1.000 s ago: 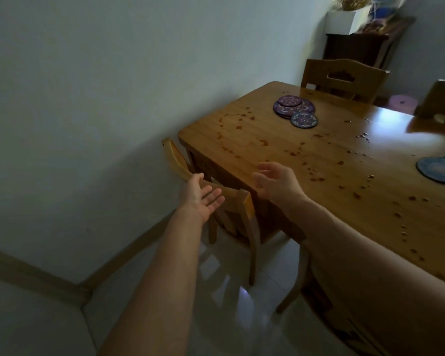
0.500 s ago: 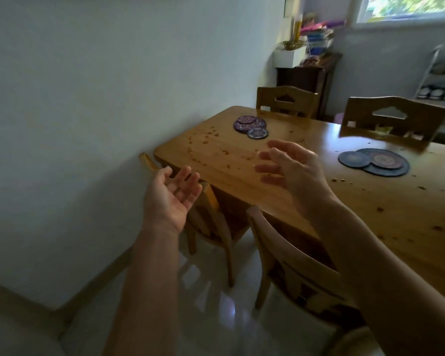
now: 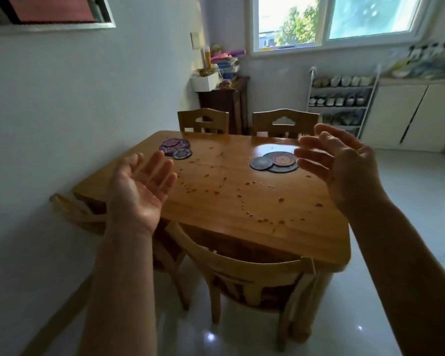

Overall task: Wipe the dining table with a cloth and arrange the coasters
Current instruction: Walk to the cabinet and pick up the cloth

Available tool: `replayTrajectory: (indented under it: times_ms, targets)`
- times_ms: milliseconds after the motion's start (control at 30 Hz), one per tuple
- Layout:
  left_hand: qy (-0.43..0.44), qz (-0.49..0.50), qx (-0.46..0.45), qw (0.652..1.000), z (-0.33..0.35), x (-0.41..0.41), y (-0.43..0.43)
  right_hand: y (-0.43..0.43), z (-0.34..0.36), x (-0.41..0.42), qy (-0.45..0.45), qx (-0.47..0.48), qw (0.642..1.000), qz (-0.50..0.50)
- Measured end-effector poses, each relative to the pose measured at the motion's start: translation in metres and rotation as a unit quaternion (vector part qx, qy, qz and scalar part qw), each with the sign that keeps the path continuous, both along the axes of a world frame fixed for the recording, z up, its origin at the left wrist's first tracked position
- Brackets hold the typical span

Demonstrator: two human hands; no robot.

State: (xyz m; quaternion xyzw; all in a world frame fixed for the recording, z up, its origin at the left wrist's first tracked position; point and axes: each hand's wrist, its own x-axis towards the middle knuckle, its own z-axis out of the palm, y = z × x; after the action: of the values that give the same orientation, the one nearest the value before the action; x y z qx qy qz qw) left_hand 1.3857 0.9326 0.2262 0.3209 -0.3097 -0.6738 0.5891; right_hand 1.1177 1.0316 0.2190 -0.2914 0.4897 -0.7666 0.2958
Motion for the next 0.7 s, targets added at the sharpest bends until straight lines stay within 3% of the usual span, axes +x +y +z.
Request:
replayTrajectory:
  times_ms: [433,700]
  targets:
    - [0.006,-0.064,-0.043,0.997,0.006,-0.243,0.026,0.065,0.020,-0.223,0.003,-0.055,0.996,-0.072]
    - [0.004,-0.062,-0.021,0.998,0.009,-0.415,0.040,0.078,0.021,-0.380,0.014,-0.026,0.997,-0.066]
